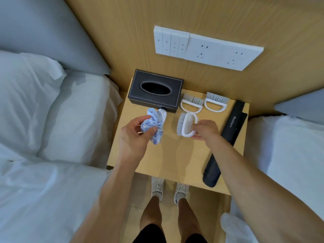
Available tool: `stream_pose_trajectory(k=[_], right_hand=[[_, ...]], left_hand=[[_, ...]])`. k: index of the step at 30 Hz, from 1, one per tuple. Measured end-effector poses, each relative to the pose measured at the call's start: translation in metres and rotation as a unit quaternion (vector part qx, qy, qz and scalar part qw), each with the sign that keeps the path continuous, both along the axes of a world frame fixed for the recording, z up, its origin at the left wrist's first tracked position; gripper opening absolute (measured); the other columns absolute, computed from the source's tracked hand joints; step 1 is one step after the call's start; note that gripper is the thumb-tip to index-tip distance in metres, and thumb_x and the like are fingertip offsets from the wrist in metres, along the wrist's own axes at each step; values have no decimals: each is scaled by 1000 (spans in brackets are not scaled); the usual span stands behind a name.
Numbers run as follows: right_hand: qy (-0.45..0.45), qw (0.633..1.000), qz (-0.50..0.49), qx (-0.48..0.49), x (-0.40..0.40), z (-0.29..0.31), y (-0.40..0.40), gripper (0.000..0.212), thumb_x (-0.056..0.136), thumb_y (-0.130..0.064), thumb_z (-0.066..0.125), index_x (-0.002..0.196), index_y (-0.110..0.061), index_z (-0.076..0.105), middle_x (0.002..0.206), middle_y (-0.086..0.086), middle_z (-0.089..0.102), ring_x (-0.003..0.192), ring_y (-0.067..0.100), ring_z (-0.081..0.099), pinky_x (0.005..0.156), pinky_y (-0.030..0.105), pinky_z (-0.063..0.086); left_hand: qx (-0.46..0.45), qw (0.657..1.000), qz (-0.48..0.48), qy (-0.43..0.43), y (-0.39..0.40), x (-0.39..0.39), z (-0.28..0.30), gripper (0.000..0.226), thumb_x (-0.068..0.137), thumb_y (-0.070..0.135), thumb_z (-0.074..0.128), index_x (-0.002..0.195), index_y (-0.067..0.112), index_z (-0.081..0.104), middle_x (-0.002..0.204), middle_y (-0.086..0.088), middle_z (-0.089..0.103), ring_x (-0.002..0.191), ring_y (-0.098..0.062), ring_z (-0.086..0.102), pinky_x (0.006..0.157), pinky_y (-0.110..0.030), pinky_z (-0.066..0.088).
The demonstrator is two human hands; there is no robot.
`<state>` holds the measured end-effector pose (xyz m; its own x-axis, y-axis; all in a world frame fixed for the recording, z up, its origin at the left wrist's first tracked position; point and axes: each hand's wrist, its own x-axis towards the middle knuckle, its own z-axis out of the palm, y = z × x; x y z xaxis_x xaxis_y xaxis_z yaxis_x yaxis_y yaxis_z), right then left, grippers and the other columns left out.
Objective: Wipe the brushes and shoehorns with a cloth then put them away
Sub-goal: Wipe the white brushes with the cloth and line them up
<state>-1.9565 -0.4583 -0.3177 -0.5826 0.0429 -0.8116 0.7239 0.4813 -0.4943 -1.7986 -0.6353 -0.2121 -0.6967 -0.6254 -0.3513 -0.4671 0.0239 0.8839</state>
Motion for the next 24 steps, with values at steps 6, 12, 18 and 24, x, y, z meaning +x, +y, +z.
stream_pose_trajectory(k=[6,12,18,24], right_hand=[[48,995,61,-69,26,66,43,17,85,-16,76,91,-1,70,99,12,70,91,26,68,76,36,58],[78,976,15,-202,55,157,63,17,89,-26,73,103,-17,75,109,10,75,101,25,71,86,37,56],[158,944,57,-284,72,250,58,40,81,-52,68,114,-31,72,115,-1,74,109,20,69,94,44,56],[185,911,37,-367,71,300,72,28,100,-35,54,120,-19,67,128,13,65,123,31,61,95,59,53]], left_hand=[[-4,995,-99,30,14,-3,55,6,86,2,67,90,6,64,84,-15,68,73,-28,62,64,-38,50],[-71,979,-175,82,42,-12,111,7,88,6,67,90,10,62,78,-5,66,71,-22,60,58,-28,46],[-129,955,-215,159,73,-26,163,36,84,-1,65,115,18,64,108,8,65,95,-4,61,77,-21,52],[-139,926,-269,226,81,-29,204,29,88,30,55,111,21,71,117,10,55,109,-8,58,85,-18,48]])
